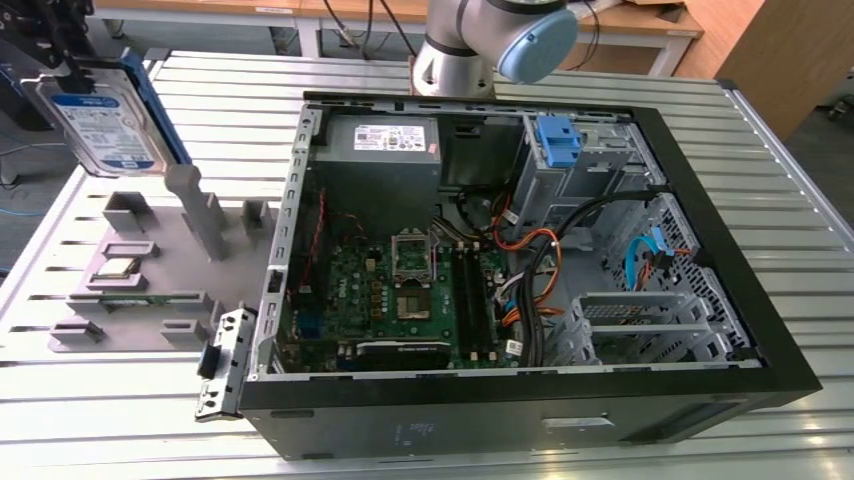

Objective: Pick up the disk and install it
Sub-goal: 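Pick up the disk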

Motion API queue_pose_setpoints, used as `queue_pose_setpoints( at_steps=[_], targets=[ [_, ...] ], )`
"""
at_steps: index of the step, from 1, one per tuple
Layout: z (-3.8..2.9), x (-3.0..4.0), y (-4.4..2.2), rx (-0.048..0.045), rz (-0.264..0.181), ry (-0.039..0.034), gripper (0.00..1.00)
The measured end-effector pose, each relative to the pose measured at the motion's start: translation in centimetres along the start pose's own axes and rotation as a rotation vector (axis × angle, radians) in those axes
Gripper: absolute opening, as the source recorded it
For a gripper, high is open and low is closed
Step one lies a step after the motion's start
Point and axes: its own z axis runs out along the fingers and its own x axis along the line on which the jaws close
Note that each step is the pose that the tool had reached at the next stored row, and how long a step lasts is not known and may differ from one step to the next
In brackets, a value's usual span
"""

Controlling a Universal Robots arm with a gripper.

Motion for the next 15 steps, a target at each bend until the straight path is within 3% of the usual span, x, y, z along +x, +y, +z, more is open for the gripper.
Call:
queue_pose_setpoints(
  at_steps=[2,15],
  targets=[
    [-0.24,-0.02,0.01,0.0001,0.0,0.0,0.35],
    [-0.26,-0.02,0.01,0.0001,0.0,0.0,0.35]
  ],
)
